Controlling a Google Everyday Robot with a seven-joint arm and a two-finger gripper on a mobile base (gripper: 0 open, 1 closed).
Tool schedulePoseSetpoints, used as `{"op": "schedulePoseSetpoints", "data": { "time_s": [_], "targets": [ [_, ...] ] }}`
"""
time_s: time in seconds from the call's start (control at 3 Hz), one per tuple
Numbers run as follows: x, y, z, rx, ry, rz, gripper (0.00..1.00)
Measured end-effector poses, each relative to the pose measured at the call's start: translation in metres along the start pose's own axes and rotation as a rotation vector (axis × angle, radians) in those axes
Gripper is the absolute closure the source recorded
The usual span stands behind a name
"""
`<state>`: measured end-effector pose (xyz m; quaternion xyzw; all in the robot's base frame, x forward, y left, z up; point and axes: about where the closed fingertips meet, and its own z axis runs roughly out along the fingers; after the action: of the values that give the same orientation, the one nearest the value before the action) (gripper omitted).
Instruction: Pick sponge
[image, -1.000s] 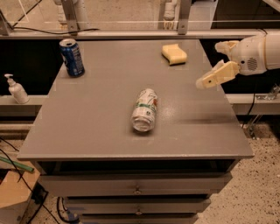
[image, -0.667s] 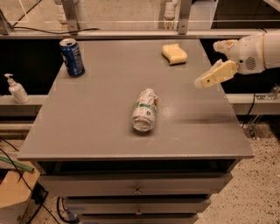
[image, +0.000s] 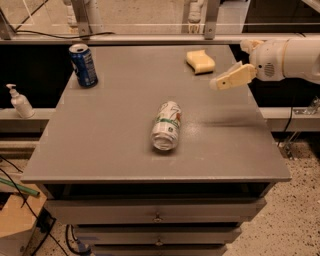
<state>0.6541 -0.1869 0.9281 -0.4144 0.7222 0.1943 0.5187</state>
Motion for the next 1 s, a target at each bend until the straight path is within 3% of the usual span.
{"op": "schedulePoseSetpoints", "data": {
  "time_s": [0.33, 1.0],
  "targets": [
    [0.0, -0.022, 0.023, 0.048, -0.055, 0.033, 0.0],
    [0.012, -0.051, 0.075, 0.085, -0.082, 0.104, 0.0]
  ]
}}
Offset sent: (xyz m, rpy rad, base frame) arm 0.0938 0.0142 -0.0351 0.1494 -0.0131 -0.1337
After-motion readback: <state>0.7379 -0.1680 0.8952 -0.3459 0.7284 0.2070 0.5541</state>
